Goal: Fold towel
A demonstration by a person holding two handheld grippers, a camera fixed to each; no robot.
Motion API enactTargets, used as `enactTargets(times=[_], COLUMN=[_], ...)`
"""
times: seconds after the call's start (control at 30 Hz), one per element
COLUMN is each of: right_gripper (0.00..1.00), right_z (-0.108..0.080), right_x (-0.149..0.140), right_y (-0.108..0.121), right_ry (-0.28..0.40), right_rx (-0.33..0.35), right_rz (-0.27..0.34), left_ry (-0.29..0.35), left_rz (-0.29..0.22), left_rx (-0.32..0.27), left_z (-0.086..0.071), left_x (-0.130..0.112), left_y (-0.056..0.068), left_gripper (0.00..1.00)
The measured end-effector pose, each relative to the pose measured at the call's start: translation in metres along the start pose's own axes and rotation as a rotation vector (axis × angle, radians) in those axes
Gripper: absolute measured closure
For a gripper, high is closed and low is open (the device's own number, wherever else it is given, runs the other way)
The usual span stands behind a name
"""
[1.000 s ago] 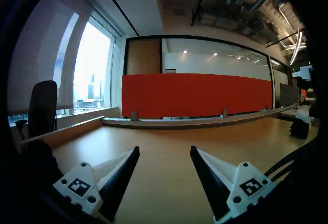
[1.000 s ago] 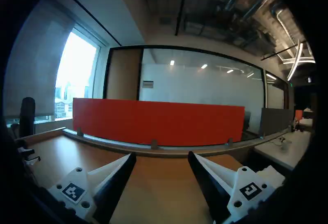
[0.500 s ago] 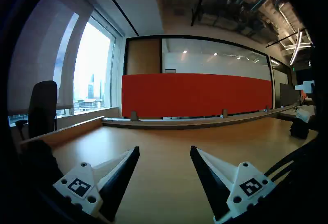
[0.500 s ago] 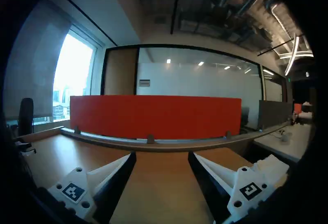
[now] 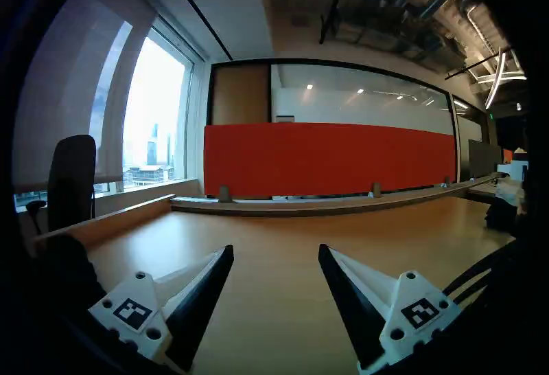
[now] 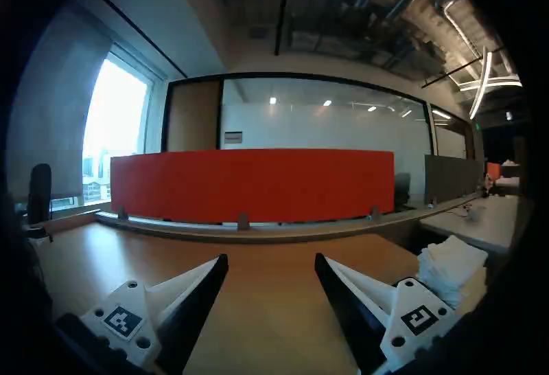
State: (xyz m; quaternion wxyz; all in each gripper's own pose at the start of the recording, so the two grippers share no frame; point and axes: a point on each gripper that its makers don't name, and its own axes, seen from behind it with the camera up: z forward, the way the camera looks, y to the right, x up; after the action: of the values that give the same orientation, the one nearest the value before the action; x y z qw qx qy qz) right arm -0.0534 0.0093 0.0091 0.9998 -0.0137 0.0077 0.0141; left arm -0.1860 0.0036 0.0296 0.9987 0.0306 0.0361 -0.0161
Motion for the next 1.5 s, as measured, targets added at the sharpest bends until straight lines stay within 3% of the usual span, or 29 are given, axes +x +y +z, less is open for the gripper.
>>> enactTargets(times=[0.8, 1.2, 1.5], right_gripper=[0.02, 0.02, 0.02], right_z=[0.001, -0.003, -0.007], right_x=[-0.054, -0.060, -0.062], right_y=[0.011, 0.004, -0.006], right_ry=[-0.016, -0.019, -0.010], right_rx=[-0.021, -0.004, 0.023], right_rz=[0.013, 0.017, -0.013], left_ry=[0.001, 0.001, 0.001], left_rz=[0.001, 0.001, 0.001], left_rx=[0.000, 0.000, 0.000], left_z=[0.000, 0.000, 0.001], left_x=[-0.001, -0.001, -0.002], left_y=[0.000, 0.000, 0.000], left_gripper=[0.08, 0.08, 0.08])
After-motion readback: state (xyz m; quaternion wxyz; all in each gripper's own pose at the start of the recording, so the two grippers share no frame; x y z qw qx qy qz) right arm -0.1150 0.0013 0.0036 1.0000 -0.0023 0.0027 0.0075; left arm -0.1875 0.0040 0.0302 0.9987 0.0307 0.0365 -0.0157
